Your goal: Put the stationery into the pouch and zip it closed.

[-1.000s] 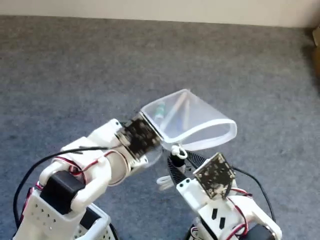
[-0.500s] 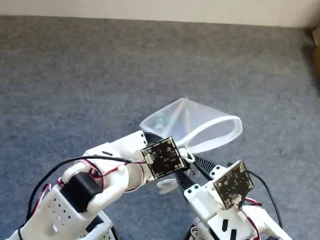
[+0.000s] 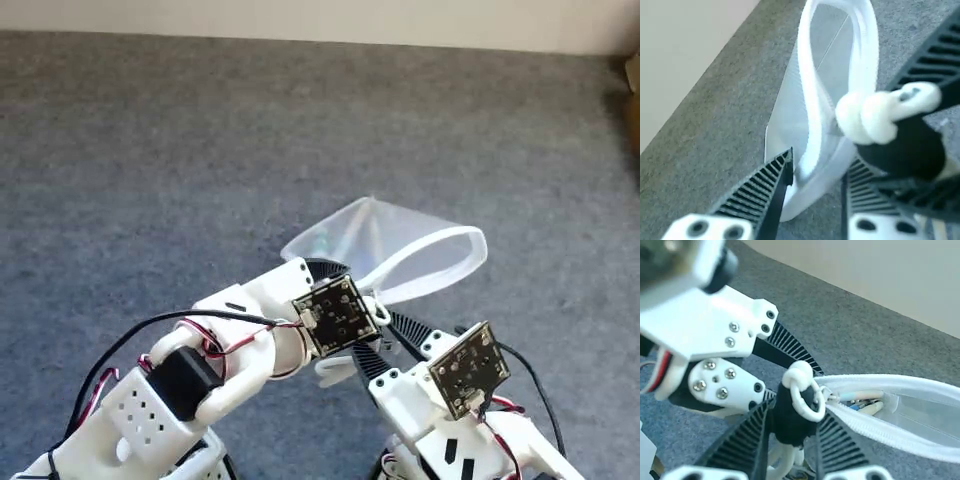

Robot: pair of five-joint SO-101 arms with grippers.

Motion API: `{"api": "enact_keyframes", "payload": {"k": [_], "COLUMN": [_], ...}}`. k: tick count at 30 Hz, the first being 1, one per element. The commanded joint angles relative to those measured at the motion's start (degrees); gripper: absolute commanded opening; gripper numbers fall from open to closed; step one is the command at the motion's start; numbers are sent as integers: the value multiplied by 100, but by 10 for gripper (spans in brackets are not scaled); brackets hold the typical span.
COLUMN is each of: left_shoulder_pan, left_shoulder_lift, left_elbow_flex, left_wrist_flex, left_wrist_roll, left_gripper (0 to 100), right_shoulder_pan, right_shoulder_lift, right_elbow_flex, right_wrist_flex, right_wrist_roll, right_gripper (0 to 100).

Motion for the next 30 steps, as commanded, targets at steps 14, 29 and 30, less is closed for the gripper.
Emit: {"api": "enact_keyframes", "payload": {"k": [14, 29, 30], "left_shoulder_pan": [-4, -374, -374], "left_shoulder_lift": [-92, -92, -92], "left_elbow_flex": [215, 215, 215], "left_wrist_flex": [-193, -9, -9], "left_wrist_roll": [193, 352, 352], "left_gripper": [6, 5, 5], "right_shoulder_pan": [954, 2325, 2466], "right_shoulder_lift": [66, 75, 75], "right_elbow_flex": [-374, 488, 629], "right_wrist_flex": [-505, -1807, -1991], "right_wrist_roll": [-62, -519, -536], "right_gripper": [5, 5, 5]}}
